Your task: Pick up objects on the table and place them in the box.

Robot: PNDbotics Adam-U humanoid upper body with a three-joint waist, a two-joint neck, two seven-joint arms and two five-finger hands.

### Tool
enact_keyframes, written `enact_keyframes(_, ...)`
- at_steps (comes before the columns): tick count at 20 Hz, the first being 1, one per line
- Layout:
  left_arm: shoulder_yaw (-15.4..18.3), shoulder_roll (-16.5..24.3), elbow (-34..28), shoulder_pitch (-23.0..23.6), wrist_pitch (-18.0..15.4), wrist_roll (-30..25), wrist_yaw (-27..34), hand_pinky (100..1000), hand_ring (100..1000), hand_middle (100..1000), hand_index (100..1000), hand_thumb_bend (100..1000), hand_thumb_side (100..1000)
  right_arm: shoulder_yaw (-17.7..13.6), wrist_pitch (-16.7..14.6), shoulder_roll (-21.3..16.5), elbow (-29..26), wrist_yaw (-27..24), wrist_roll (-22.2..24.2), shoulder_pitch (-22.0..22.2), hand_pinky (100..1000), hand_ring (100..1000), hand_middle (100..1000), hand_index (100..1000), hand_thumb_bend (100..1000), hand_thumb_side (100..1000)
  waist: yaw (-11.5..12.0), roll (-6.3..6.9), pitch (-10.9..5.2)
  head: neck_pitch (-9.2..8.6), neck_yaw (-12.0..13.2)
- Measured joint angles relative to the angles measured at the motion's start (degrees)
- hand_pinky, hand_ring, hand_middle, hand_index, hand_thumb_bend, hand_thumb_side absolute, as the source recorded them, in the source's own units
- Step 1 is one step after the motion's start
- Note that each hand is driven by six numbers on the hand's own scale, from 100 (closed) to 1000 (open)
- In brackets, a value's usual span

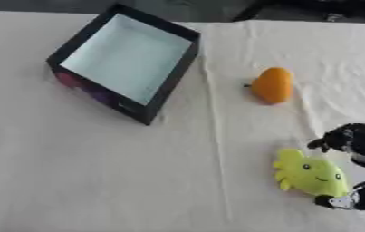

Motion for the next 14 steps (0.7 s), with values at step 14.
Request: enact_keyframes(14,0.0,-0.2,0.0,-0.2,-0.1,0.1,0.0,800,608,783,789,423,664,2.5,-0.5,2.0,0.0,11.7,2.1,-3.5,783,656,554,805,559,671,0.5,-0.26,0.05,0.00,-0.5)
